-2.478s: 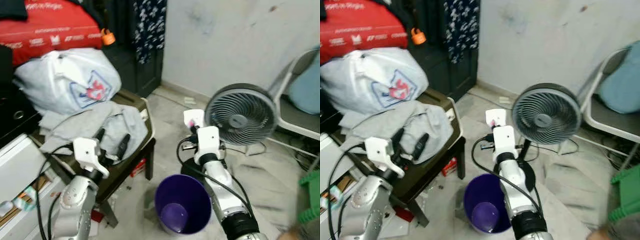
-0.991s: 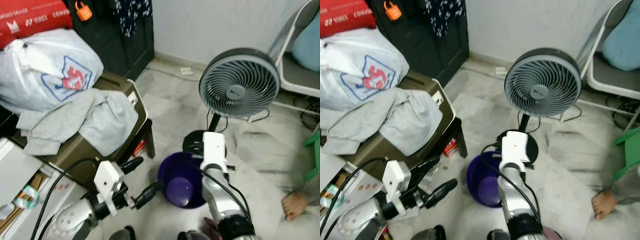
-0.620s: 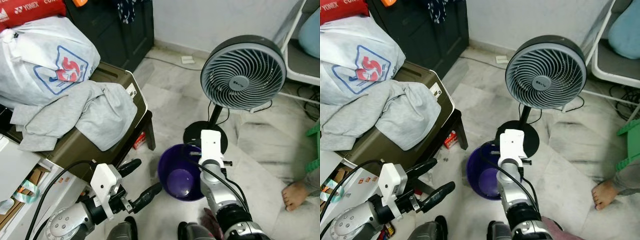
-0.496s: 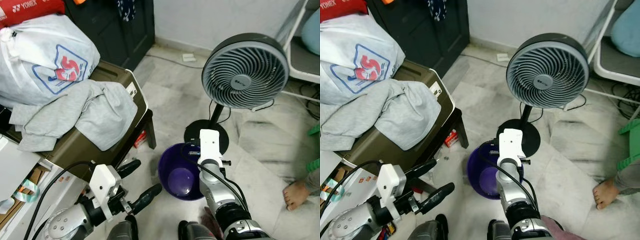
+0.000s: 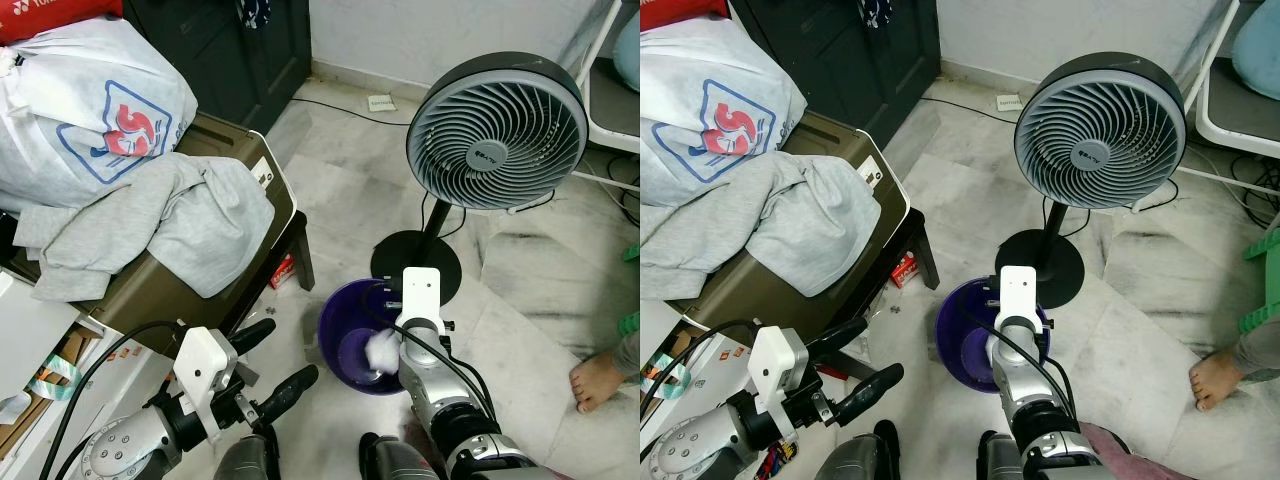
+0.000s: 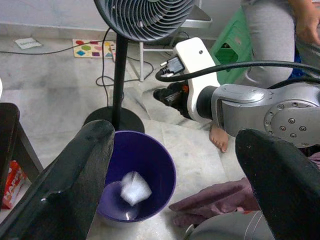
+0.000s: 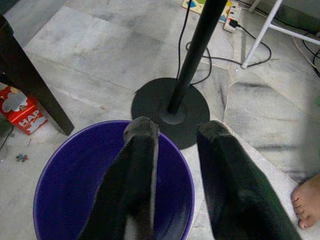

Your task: Clean up the room

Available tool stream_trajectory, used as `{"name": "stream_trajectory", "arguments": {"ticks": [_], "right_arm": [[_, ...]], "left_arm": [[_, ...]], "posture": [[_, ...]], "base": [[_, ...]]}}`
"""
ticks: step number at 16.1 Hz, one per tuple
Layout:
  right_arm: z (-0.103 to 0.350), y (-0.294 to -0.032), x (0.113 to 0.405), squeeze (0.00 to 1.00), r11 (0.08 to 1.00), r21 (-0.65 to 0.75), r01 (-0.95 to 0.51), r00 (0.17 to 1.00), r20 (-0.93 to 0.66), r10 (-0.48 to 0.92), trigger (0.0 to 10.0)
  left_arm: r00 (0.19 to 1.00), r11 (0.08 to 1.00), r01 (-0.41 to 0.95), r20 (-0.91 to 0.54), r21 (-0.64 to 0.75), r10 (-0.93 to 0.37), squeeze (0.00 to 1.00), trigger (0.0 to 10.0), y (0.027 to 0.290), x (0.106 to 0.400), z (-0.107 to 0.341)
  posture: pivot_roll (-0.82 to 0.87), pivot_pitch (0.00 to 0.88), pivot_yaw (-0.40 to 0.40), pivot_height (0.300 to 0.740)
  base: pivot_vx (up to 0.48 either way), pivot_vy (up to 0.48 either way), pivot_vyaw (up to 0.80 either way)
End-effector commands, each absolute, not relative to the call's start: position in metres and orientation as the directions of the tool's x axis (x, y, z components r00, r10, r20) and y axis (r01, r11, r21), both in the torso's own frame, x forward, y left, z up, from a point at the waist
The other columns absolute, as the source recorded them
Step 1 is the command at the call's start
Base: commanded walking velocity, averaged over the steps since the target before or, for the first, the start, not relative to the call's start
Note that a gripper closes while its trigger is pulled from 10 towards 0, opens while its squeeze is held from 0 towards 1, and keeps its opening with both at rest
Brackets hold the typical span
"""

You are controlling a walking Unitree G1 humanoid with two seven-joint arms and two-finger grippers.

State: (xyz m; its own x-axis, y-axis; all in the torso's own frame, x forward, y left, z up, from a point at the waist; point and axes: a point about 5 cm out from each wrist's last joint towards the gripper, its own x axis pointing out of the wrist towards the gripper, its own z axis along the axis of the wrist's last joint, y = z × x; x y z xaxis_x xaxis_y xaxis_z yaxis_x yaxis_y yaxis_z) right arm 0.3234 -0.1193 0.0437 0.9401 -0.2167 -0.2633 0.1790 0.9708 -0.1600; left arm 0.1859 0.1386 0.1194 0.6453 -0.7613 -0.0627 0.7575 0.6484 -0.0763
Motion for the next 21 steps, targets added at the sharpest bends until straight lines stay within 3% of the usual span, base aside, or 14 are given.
{"name": "stream_trajectory", "arguments": {"ticks": [1, 4, 6, 8, 13, 16, 17, 18, 21], "right_arm": [[0.044, -0.118, 0.324, 1.00, 0.971, -0.144, 0.193, 0.940, -0.257, -0.225, 10.0], [0.061, -0.103, 0.331, 1.00, 0.983, -0.175, 0.051, 0.984, -0.161, -0.079, 10.0], [0.063, -0.102, 0.332, 1.00, 0.983, -0.184, 0.021, 0.985, -0.167, -0.052, 10.0], [0.073, -0.100, 0.328, 1.00, 0.997, -0.076, -0.026, 0.992, -0.128, 0.016, 10.0], [0.080, -0.131, 0.313, 1.00, 0.995, -0.096, -0.026, 0.999, -0.031, 0.023, 10.0], [0.089, -0.143, 0.315, 1.00, 0.983, -0.182, -0.028, 1.000, 0.007, 0.029, 10.0], [0.101, -0.145, 0.317, 0.44, 0.979, -0.204, -0.008, 0.998, 0.064, 0.022, 10.0], [0.104, -0.143, 0.316, 0.00, 0.979, -0.204, -0.010, 0.997, 0.079, 0.027, 10.0], [0.112, -0.145, 0.304, 0.00, 0.977, -0.215, 0.004, 0.989, 0.147, 0.028, 10.0]], "left_arm": [[0.652, 0.657, 0.750, -0.084, -0.075, -0.754, 0.00, 10.0, 0.142, 0.185, 0.118], [0.685, 0.687, 0.725, -0.054, -0.040, -0.726, 0.00, 10.0, 0.140, 0.196, 0.118], [0.702, 0.703, 0.710, -0.040, -0.034, -0.711, 0.00, 10.0, 0.137, 0.204, 0.119], [0.736, 0.735, 0.677, 0.023, -0.028, -0.677, 0.00, 10.0, 0.127, 0.219, 0.121], [0.815, 0.824, 0.566, 0.141, 0.014, -0.562, 0.00, 10.0, 0.119, 0.251, 0.130], [0.882, 0.891, 0.453, 0.153, -0.009, -0.447, 0.00, 10.0, 0.123, 0.269, 0.128], [0.918, 0.935, 0.351, 0.179, 0.054, -0.355, 0.00, 10.0, 0.127, 0.283, 0.128], [0.932, 0.951, 0.300, 0.191, 0.074, -0.308, 0.00, 10.0, 0.132, 0.289, 0.129], [0.967, 0.988, 0.132, 0.208, 0.082, -0.146, 0.00, 10.0, 0.156, 0.297, 0.124]], "posture": [[0.12, 0.303, 0.074, 0.740], [0.10, 0.256, 0.060, 0.740], [0.07, 0.229, 0.051, 0.740], [0.02, 0.173, 0.039, 0.740], [-0.04, 0.059, 0.032, 0.740], [-0.06, 0.000, 0.021, 0.740], [-0.07, 0.000, 0.016, 0.740], [-0.08, 0.000, 0.017, 0.740], [-0.09, 0.000, 0.024, 0.740]], "base": [[0.000, 0.000, 0.00], [0.000, 0.000, 0.00], [0.000, 0.000, 0.00], [0.000, 0.000, 0.00], [0.000, 0.000, 0.00], [0.000, 0.000, 0.00], [0.000, 0.000, 0.00], [0.000, 0.000, 0.00], [0.000, 0.000, 0.00]]}}
